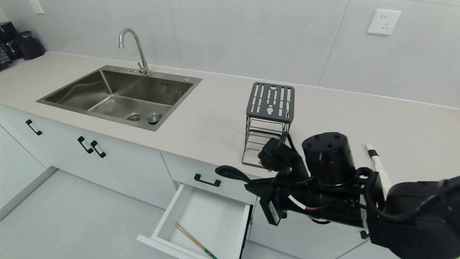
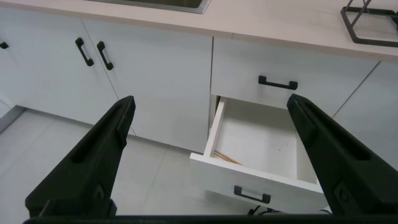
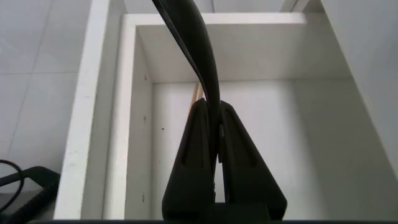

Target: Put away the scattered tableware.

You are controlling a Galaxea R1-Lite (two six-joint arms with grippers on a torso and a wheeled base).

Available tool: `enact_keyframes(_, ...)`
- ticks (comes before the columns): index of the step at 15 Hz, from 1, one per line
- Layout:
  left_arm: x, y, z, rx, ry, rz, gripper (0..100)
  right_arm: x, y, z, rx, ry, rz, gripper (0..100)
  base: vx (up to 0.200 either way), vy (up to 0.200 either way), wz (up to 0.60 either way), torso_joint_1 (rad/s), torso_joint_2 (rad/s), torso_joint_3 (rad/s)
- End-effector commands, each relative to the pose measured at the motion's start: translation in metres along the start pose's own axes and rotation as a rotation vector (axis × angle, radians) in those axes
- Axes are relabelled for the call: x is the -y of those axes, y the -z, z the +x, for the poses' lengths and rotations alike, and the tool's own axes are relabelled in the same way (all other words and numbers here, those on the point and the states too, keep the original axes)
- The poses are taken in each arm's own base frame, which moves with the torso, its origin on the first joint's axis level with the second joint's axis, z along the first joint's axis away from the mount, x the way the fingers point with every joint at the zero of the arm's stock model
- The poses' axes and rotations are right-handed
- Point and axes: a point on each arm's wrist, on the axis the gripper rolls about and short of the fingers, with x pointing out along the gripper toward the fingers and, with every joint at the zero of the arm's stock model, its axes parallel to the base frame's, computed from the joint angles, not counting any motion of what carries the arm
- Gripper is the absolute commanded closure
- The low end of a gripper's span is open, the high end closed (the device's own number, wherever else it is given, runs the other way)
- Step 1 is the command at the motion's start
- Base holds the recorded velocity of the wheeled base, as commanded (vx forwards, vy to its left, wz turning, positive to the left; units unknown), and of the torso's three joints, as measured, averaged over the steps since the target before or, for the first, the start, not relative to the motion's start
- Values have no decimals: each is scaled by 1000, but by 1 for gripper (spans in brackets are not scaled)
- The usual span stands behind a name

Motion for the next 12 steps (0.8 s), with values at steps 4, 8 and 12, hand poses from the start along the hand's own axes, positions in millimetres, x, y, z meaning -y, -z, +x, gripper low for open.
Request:
enact_keyframes(4,0,0,0,-2,-1,0,0,3,-21,-47,124,-26,-6,100,0,0,0,0,0,0)
enact_keyframes(8,0,0,0,-2,-1,0,0,-12,13,-48,-44,-71,-71,100,0,0,0,0,0,0)
enact_keyframes(12,0,0,0,-2,-1,0,0,-16,14,-49,-40,-110,-166,100,0,0,0,-10,20,16)
